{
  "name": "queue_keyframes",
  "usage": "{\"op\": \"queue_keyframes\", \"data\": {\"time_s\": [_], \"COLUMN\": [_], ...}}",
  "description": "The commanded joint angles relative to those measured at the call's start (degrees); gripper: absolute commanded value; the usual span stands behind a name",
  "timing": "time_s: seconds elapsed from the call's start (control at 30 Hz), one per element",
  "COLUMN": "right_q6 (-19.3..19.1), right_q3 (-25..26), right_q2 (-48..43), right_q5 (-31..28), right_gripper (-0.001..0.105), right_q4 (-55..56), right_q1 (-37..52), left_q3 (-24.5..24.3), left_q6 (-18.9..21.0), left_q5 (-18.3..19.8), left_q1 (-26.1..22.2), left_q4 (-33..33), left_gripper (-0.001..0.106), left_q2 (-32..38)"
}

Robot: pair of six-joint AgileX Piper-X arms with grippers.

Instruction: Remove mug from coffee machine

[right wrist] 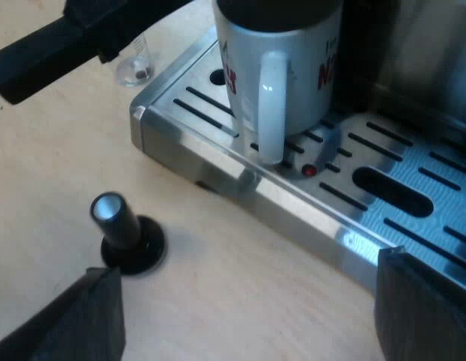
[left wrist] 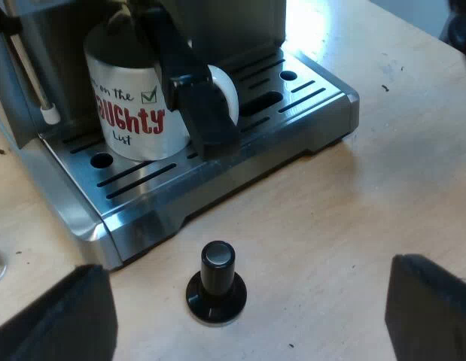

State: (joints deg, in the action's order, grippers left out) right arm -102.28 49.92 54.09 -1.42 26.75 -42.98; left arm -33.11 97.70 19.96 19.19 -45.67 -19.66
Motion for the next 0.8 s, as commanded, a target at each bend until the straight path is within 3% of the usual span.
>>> {"op": "queue_keyframes", "data": {"time_s": [0.03, 0.43, 0.8], "right_q6": [0.8, 0.9, 0.9], "right_q3": [-1.9, -8.3, -8.7], "right_q2": [1.4, 10.7, 21.1], "right_q5": [-0.1, -0.6, -5.2], "right_gripper": [0.070, 0.070, 0.070], "right_q4": [-5.5, -26.7, -37.6], "right_q1": [-0.1, -0.1, -0.1], "left_q3": [0.3, 0.8, 0.8], "left_q6": [0.2, 0.2, 0.2], "left_q5": [1.2, 1.7, 1.7], "left_q1": [0.3, 0.3, 0.3], "left_q4": [1.5, 2.4, 2.4], "left_gripper": [0.079, 0.079, 0.079], "left_q2": [0.4, 0.4, 0.4]}}
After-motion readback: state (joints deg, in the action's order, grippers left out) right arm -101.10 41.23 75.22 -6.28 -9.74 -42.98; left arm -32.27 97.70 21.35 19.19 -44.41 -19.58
